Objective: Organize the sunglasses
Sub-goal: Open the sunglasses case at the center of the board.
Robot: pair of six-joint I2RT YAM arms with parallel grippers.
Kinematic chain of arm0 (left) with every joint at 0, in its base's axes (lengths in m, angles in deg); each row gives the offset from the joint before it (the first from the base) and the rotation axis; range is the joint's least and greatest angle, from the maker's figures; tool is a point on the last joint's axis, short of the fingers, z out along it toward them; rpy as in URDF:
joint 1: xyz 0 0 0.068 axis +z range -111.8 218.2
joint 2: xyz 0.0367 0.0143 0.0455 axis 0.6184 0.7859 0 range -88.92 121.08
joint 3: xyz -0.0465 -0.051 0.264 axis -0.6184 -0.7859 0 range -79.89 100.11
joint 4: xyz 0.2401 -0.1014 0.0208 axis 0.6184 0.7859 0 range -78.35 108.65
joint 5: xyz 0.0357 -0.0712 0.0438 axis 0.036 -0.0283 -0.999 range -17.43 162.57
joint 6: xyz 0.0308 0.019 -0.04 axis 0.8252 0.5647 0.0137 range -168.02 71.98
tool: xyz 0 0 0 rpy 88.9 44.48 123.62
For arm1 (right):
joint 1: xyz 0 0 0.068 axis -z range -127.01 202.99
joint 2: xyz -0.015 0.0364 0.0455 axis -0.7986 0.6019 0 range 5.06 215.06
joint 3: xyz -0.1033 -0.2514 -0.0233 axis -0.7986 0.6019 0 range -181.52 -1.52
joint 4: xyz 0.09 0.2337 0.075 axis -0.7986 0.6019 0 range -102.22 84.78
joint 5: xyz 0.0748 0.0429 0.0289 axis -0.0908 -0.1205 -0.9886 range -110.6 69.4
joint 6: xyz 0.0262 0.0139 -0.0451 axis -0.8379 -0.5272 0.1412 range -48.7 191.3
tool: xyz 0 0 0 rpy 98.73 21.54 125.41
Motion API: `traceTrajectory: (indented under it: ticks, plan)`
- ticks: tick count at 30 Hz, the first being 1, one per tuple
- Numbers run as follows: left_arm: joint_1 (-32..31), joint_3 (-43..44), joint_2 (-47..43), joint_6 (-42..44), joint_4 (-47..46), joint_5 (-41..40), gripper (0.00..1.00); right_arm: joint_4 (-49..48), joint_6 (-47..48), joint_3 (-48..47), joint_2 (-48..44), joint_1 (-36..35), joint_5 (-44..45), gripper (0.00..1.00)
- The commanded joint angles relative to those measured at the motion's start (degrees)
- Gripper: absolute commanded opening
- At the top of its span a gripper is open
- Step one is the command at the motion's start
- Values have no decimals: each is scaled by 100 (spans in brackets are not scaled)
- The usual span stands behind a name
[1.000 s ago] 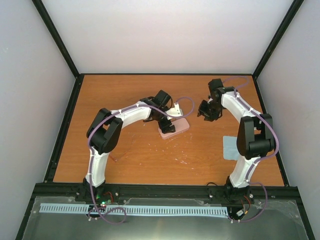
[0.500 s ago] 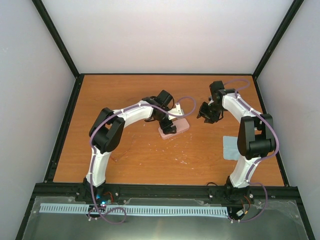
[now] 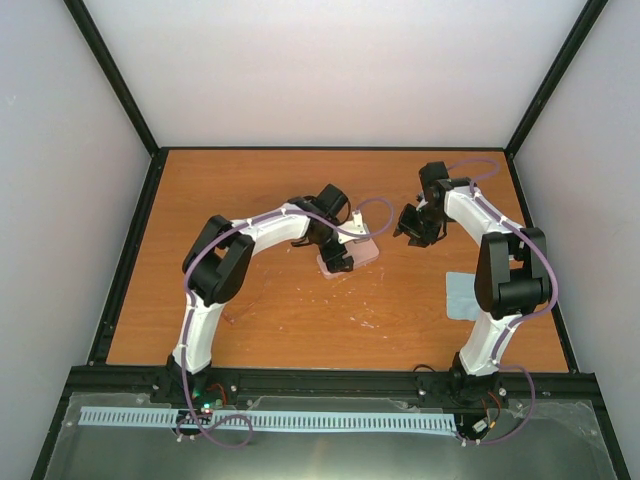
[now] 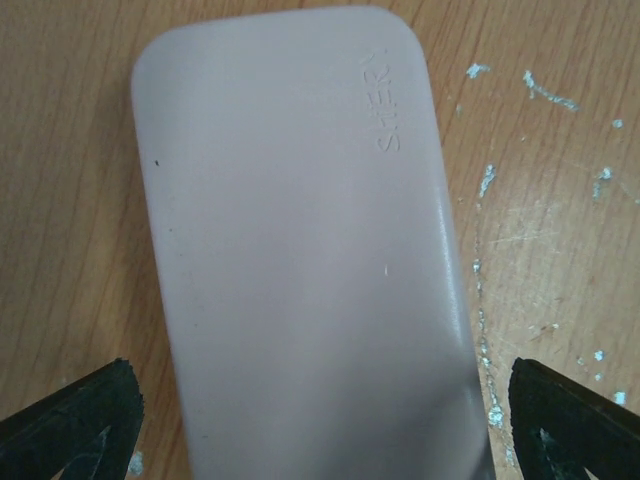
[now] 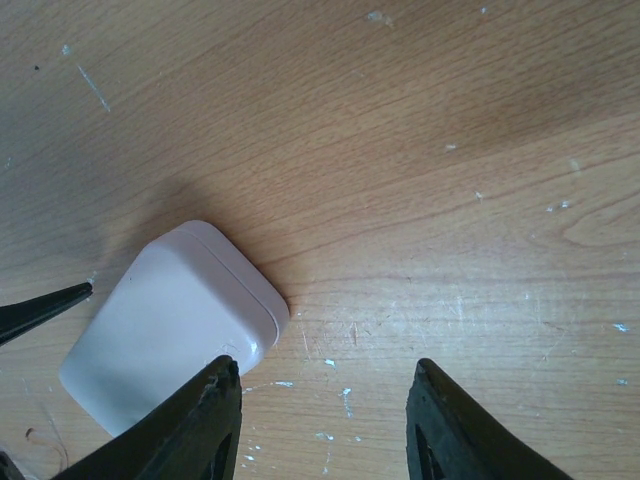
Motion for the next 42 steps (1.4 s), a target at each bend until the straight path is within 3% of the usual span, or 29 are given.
traceTrajectory:
  ticks: [1,20,30,35,37,40,42]
  plan:
    - [-72,112,116,-20,-78,-84,99,-6,82,28,-18,35,-66,44]
    - [-72,-119,154,110,-320,-370,89,52,128,-31,20,36,-60,43]
    - [-70,-90,115,148,-347,-543,55,9,179,-83,-15,36,-66,43]
    - [-28,331,12,13,-135,-66,43,-73,425,-242,-121,95,-22,45]
    - [66,670,-55,-172,-23,332,41,-222,575,-312,-285,198,-90,55]
    - [364,1550,-79,-582,250,1349,40,-708,795,-340,-721,489,-475,82]
    - [710,2179,-26,-1110,381,2448,39,-1232,949,-268,-1091,663,-897,87]
